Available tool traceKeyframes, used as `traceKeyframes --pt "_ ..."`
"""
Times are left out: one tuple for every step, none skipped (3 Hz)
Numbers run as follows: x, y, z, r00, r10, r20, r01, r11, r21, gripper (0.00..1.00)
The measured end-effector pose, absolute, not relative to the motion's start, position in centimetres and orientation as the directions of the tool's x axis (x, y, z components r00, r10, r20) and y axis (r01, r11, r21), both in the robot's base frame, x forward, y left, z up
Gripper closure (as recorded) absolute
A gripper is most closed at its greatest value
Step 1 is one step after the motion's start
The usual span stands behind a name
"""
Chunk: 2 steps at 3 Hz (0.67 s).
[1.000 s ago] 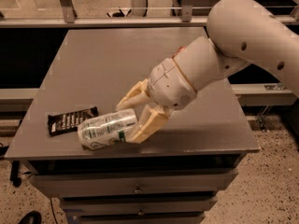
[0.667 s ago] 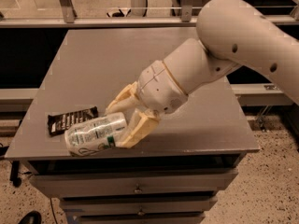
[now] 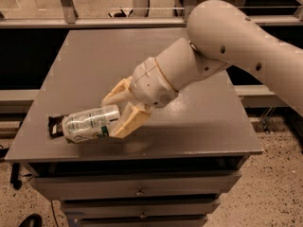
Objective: Move 7up can near rxbar chocolate
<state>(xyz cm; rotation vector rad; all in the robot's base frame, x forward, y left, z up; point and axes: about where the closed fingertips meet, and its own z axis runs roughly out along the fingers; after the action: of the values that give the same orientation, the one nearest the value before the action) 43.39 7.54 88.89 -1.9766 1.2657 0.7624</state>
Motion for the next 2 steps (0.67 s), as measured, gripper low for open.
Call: traceKeyframes --pt "45.4 7.1 87.0 0.355 -0.555 -0.752 -0.931 -0.286 -0.228 1.0" --pt "46.7 6.7 85.3 0.362 -0.564 -0.742 -0.929 -0.28 -0.24 1.0"
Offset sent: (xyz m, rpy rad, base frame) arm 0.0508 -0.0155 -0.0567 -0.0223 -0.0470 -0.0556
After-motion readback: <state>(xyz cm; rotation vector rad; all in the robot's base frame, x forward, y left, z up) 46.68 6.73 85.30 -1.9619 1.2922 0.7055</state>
